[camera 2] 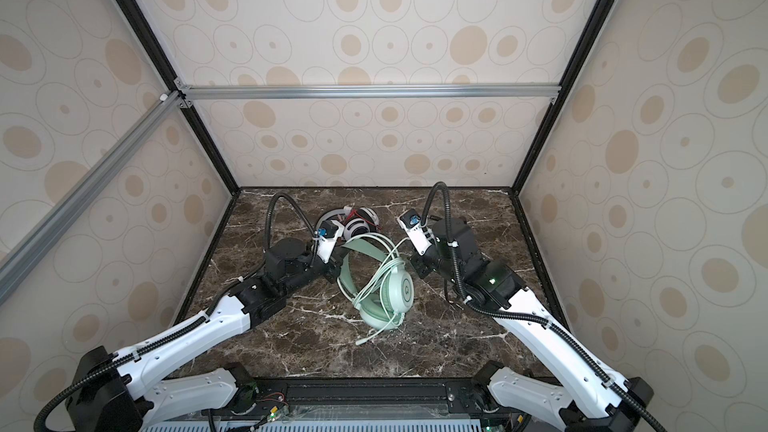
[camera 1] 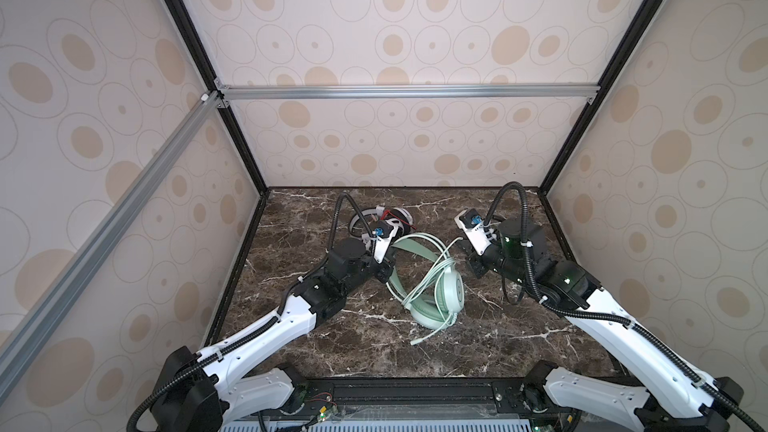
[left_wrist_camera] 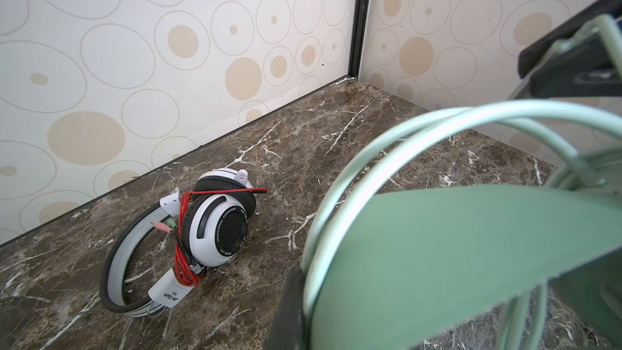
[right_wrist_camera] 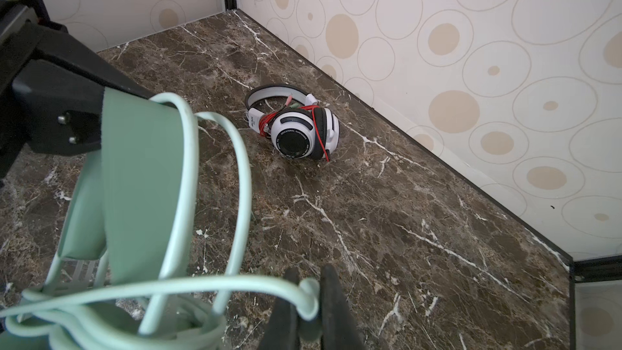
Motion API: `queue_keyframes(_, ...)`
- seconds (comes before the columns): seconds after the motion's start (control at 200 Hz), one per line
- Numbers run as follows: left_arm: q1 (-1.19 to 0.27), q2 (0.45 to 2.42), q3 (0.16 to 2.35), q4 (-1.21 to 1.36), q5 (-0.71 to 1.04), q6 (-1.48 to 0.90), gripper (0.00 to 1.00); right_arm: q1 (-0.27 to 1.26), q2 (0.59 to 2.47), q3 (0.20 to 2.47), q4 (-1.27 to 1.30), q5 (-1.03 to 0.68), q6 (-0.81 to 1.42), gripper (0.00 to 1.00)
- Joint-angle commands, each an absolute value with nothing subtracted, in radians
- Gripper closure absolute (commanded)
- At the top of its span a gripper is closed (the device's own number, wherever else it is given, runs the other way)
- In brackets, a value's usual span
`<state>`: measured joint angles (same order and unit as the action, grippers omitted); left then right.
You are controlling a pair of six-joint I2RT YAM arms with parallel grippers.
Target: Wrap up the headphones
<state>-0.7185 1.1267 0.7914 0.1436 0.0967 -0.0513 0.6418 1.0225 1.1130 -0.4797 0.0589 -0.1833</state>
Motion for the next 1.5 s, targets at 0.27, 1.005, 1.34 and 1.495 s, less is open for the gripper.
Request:
queue_keyframes(0.27,-0.724,1.082,0.845,0.167,0.15,-0.091,1.0,0.563,0.963,0.996,-0.371,-0.015,-0.171,1.0)
queue_keyframes(1.005,-0.724,1.085,0.883,0.179,0.162,-0.118,1.0,0.556,0.844,0.812,-0.314,-0.083,-0.08,1.0)
queue_keyframes(1.34,-0.725,1.088,0.894,0.168,0.162,-0.114,1.0,0.556,0.922,0.782,-0.195,-0.18,-0.037,0.95)
queue_keyframes(1.495,-0.724,1.098,0.903,0.161,0.159,-0.109,1.0,0.557,0.917,0.753,-0.159,-0.218,-0.038,0.92)
